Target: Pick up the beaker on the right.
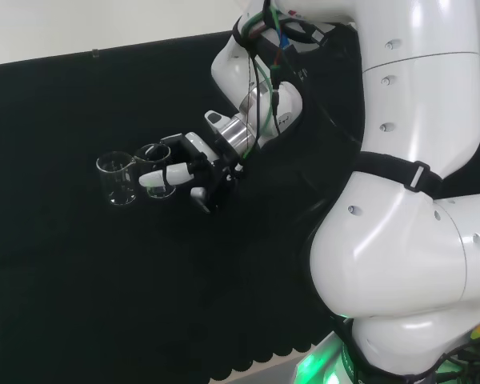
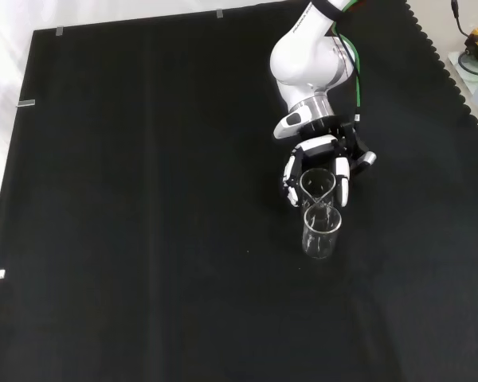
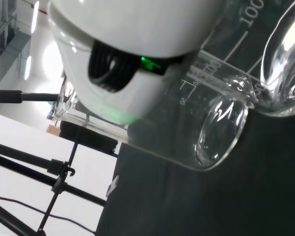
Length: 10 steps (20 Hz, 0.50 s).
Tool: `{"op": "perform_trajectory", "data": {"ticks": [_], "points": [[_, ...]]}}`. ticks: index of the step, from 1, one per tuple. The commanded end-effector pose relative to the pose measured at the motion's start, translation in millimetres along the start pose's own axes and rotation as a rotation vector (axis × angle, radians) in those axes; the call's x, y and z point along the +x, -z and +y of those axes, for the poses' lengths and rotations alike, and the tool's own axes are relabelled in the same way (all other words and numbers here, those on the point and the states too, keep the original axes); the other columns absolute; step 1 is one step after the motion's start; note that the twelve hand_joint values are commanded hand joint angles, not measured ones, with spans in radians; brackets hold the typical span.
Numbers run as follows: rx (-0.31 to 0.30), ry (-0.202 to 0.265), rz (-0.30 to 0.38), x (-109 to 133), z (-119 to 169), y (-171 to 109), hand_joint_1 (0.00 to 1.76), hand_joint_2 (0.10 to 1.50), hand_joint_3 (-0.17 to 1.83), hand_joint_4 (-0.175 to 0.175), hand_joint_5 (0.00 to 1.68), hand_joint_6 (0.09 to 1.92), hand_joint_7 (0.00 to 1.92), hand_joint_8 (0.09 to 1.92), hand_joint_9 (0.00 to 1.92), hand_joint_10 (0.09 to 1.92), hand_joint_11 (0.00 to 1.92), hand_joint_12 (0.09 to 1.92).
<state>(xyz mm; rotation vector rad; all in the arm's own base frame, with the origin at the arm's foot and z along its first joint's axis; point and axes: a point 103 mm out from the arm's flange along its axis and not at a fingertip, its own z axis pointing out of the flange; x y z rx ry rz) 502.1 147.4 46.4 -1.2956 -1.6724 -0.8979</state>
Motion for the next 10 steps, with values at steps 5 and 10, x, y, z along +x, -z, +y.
{"op": "perform_trajectory", "data": {"ticks": [5, 10], "points": [[-0.047, 0.045, -0.037, 18.7, 6.2, 16.1, 1.42, 0.97, -0.03, -0.175, 1.30, 0.45, 1.59, 0.09, 1.24, 0.44, 1.03, 0.82], [-0.052, 0.058, -0.034, 22.7, -2.3, 44.5, 1.42, 0.96, -0.02, -0.175, 1.31, 0.43, 1.59, 0.09, 1.25, 0.42, 1.04, 0.82]]}}
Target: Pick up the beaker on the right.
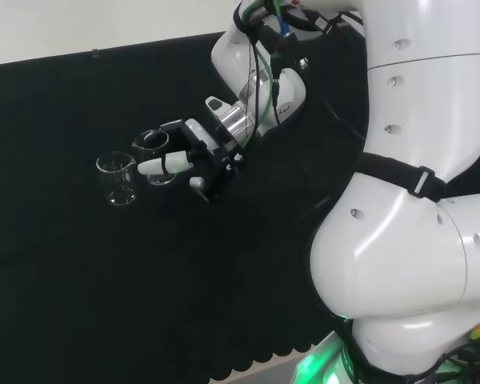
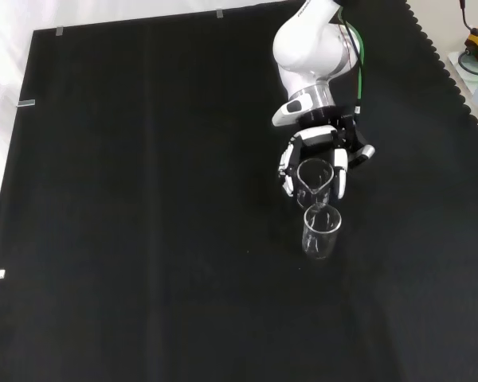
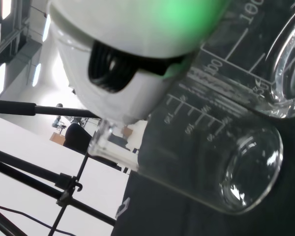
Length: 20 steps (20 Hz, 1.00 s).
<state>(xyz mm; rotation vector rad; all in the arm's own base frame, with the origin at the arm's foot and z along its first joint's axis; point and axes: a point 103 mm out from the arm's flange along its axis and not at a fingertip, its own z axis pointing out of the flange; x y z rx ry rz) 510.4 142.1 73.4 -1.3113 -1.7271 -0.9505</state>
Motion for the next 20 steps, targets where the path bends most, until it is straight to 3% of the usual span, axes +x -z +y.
{"op": "perform_trajectory", "data": {"ticks": [1, 8, 12, 20], "points": [[-0.001, 0.014, -0.005, 1.7, -10.3, 31.9, 1.42, 0.96, -0.02, -0.175, 1.31, 0.42, 1.59, 0.09, 1.25, 0.42, 1.04, 0.82], [0.014, 0.020, -0.059, 8.0, -7.5, 32.9, 1.42, 0.95, -0.01, -0.175, 1.32, 0.39, 1.58, 0.09, 1.27, 0.39, 1.06, 0.81], [0.015, 0.031, -0.046, 9.4, -14.0, 48.5, 1.42, 0.95, -0.01, -0.175, 1.34, 0.37, 1.59, 0.09, 1.28, 0.38, 1.07, 0.81], [0.018, 0.028, -0.049, 11.8, -17.9, 53.0, 1.42, 0.95, -0.01, -0.175, 1.35, 0.36, 1.59, 0.09, 1.29, 0.37, 1.08, 0.81]]}}
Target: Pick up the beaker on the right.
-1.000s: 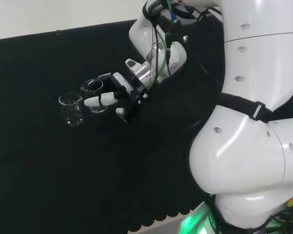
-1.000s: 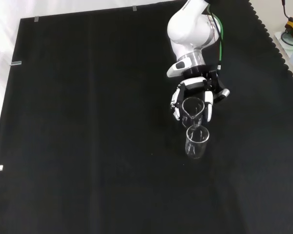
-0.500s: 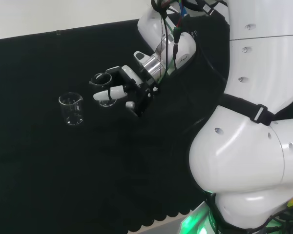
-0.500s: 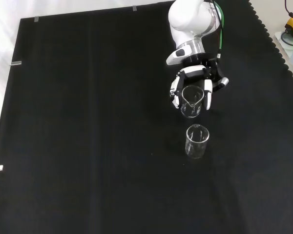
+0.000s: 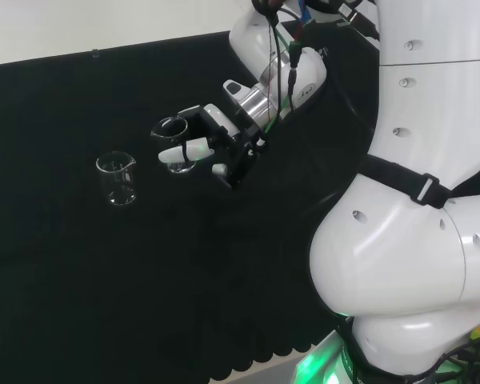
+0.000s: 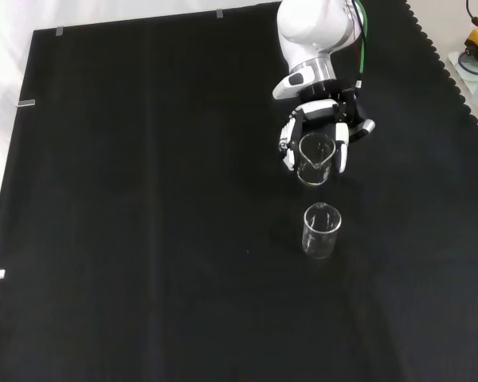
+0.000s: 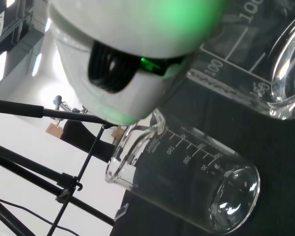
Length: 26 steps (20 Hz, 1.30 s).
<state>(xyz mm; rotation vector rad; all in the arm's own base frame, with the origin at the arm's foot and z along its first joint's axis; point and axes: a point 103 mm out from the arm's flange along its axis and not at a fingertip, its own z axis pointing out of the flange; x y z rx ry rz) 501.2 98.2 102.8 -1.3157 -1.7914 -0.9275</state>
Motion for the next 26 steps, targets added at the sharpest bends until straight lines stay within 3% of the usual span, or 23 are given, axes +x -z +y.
{"op": "perform_trajectory", "data": {"ticks": [1, 26], "points": [[0.005, 0.000, 0.003, 2.4, -3.8, 2.5, 1.42, 0.95, -0.01, -0.175, 1.35, 0.35, 1.58, 0.09, 1.29, 0.37, 1.08, 0.81], [0.035, 0.009, -0.059, 21.9, -5.8, 8.8, 1.42, 0.95, -0.02, -0.175, 1.37, 0.30, 1.59, 0.09, 1.32, 0.37, 1.11, 0.79]]}}
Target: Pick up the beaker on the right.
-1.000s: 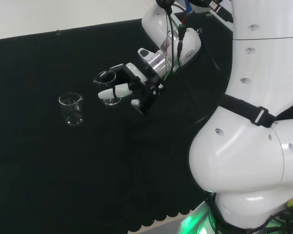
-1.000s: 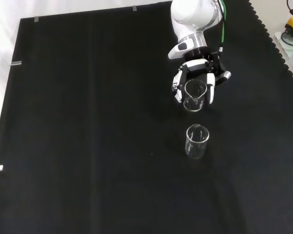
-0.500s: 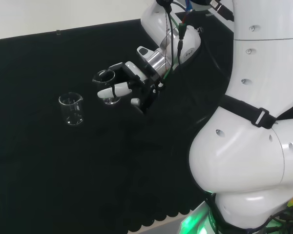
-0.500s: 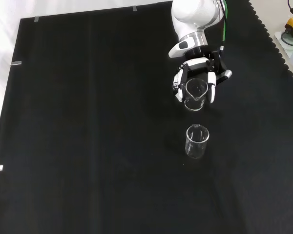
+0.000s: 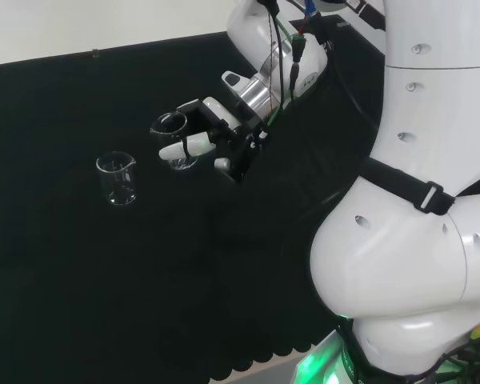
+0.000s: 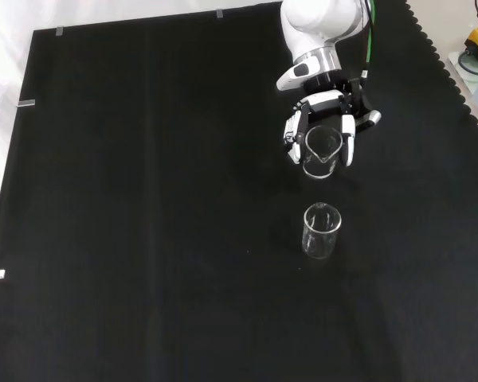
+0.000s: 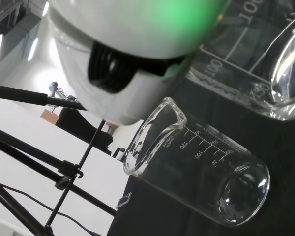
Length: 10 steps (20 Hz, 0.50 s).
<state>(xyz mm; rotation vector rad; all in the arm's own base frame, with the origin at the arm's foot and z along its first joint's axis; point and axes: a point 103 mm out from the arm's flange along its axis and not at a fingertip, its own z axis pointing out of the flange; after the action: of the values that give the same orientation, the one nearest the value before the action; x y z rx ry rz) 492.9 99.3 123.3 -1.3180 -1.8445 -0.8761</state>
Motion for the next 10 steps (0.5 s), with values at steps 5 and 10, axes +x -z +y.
{"op": "perform_trajectory", "data": {"ticks": [5, 10], "points": [[0.004, 0.003, -0.031, 5.4, -0.7, 2.6, 1.42, 0.95, -0.02, -0.175, 1.37, 0.30, 1.59, 0.09, 1.31, 0.37, 1.11, 0.78], [0.011, 0.002, -0.040, 9.9, 1.5, 1.1, 1.42, 0.95, -0.02, -0.175, 1.37, 0.30, 1.59, 0.09, 1.31, 0.38, 1.11, 0.78]]}}
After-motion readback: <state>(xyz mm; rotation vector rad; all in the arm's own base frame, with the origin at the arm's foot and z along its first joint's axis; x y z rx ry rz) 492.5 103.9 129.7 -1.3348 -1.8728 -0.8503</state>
